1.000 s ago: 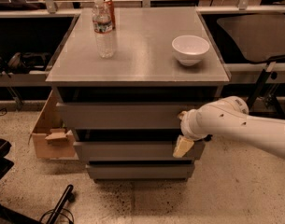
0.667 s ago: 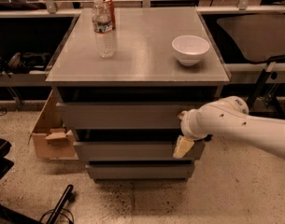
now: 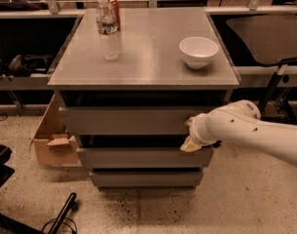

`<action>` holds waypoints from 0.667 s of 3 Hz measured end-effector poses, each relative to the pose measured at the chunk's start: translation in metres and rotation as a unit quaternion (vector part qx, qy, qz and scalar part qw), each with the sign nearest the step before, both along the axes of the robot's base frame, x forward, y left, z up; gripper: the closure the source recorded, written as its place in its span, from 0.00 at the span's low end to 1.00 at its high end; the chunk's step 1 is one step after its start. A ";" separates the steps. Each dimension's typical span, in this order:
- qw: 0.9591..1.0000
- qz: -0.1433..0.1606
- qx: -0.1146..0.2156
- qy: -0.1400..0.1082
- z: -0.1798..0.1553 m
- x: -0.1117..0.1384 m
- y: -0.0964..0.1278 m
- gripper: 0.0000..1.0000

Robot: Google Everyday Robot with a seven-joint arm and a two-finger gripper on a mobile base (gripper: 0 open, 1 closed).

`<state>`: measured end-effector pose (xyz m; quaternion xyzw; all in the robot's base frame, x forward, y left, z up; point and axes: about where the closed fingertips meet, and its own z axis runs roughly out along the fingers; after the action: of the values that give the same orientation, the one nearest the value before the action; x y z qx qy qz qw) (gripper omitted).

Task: Close top drawer

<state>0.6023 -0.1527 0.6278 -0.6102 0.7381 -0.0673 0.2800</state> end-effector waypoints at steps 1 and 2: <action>1.000 0.011 -0.028 -0.009 0.021 -0.019 -0.003 0.64; 0.991 0.059 -0.122 -0.006 0.065 -0.080 -0.011 0.89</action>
Offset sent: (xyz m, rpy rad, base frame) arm -0.1851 -0.0500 0.2198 -0.6388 -0.0100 0.2211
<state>0.5220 -0.1633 0.6930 -0.6821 0.6852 -0.1436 0.2112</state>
